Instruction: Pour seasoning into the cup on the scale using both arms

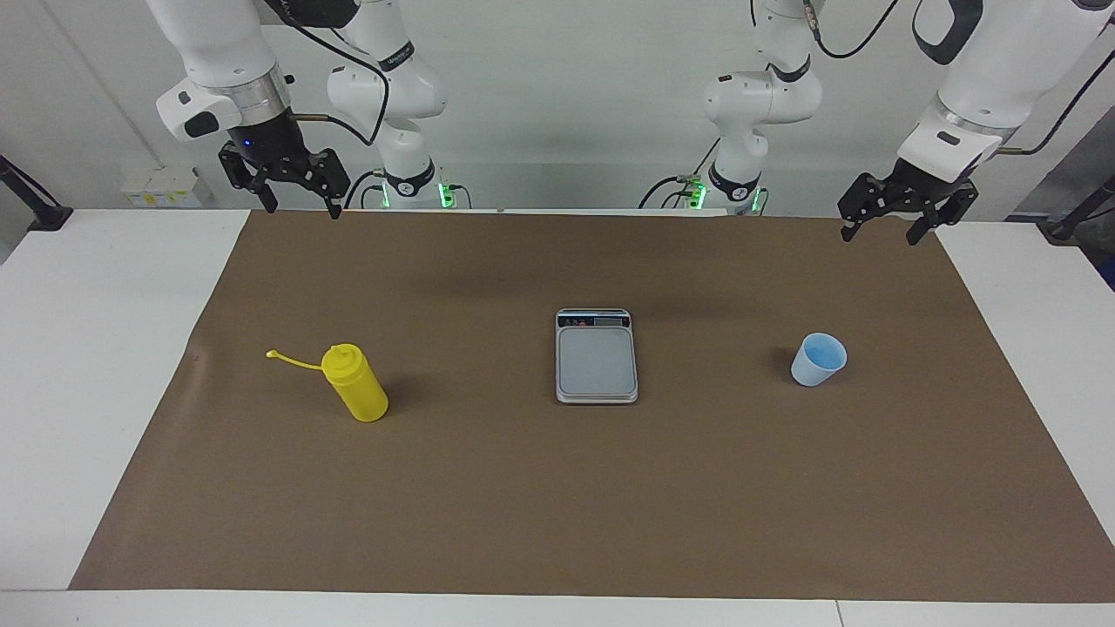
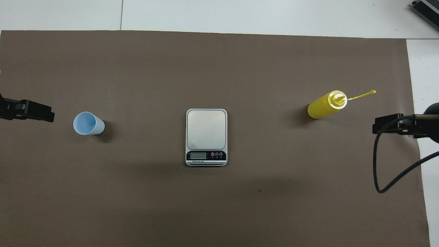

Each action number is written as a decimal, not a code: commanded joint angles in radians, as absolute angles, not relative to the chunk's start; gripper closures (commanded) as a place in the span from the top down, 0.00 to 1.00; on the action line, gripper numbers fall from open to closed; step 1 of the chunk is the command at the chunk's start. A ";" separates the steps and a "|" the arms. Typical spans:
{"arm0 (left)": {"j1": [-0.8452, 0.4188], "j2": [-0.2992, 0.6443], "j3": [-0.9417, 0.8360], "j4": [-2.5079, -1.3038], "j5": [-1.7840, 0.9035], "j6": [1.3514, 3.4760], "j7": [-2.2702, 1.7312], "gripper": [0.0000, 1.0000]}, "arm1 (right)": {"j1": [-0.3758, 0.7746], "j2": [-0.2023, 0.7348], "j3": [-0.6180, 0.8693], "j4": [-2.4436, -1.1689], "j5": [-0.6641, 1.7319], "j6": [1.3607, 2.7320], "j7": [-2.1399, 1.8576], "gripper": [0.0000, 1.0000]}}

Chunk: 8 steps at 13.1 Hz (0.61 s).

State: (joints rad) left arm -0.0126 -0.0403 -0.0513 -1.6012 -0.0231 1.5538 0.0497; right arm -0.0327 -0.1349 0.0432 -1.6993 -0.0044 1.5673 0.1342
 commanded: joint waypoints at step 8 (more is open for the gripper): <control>-0.015 -0.067 -0.040 -1.641 -0.002 1.569 0.060 1.00 | -0.046 -0.152 0.044 -1.717 0.012 1.575 0.112 1.00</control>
State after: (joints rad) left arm -0.0119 -0.0403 -0.0477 -1.6022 -0.0231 1.5538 0.0501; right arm -0.0330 -0.1348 0.0429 -1.6993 -0.0044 1.5673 0.1342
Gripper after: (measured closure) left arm 0.000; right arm 0.000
